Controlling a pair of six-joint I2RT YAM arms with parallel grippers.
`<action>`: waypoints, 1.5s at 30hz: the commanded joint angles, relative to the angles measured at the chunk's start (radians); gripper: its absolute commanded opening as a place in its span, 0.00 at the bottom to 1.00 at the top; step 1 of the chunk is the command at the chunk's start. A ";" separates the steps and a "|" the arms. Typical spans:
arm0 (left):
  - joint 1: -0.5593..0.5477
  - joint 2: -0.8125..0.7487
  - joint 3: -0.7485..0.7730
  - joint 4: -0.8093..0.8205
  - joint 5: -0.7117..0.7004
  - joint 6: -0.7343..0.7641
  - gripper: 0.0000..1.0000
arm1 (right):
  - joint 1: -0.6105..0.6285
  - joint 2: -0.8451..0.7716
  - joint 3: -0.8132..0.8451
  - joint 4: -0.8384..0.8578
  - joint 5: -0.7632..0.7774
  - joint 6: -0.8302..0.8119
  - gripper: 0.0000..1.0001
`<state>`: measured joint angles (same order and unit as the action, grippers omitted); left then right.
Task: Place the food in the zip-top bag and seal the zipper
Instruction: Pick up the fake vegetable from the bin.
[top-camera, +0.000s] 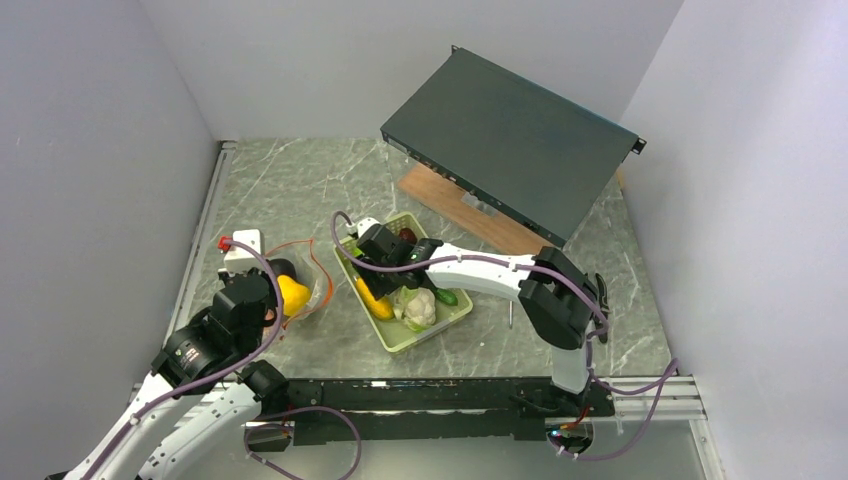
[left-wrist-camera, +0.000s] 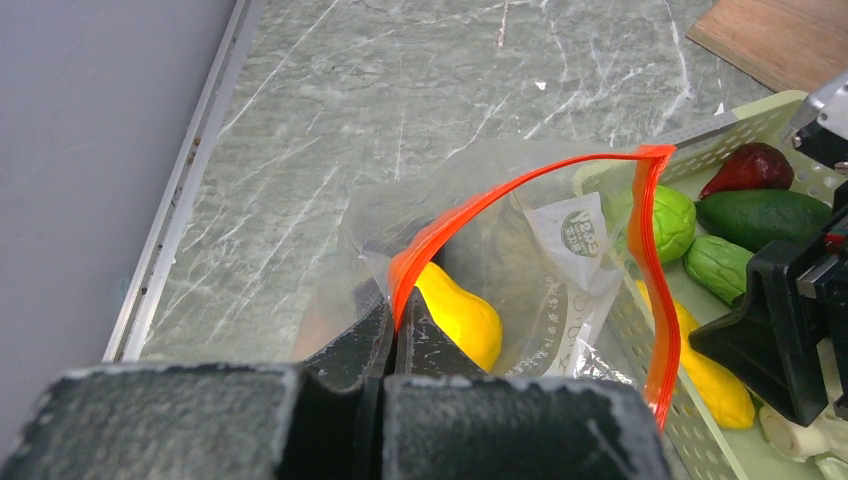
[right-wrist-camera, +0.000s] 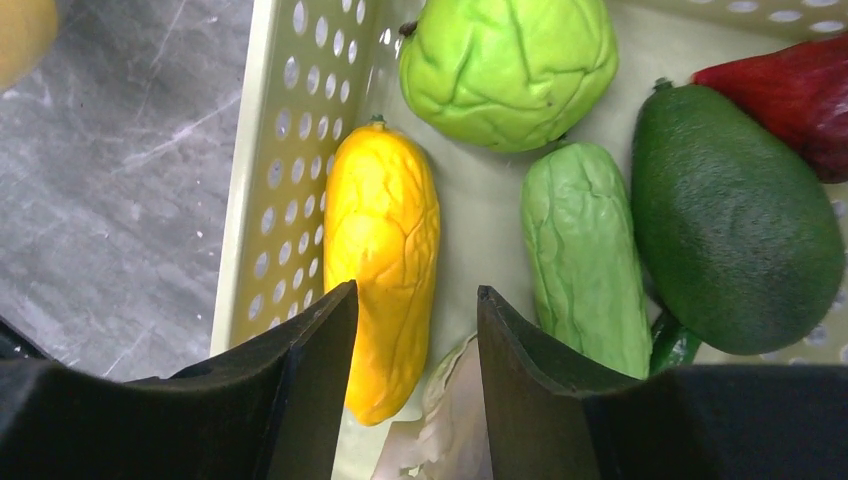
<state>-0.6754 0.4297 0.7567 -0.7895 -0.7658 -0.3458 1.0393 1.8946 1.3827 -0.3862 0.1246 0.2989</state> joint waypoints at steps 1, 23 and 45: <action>0.004 0.006 0.007 0.029 -0.012 -0.004 0.00 | -0.008 0.022 -0.035 0.063 -0.088 0.030 0.49; 0.005 0.023 0.005 0.030 -0.006 -0.001 0.00 | -0.017 0.112 0.011 0.027 -0.125 0.014 0.52; 0.005 0.030 0.008 0.026 -0.009 -0.005 0.00 | -0.045 -0.064 -0.001 0.029 -0.083 0.037 0.23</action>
<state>-0.6754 0.4648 0.7567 -0.7895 -0.7650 -0.3454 1.0149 1.9671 1.4132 -0.3477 -0.0029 0.3294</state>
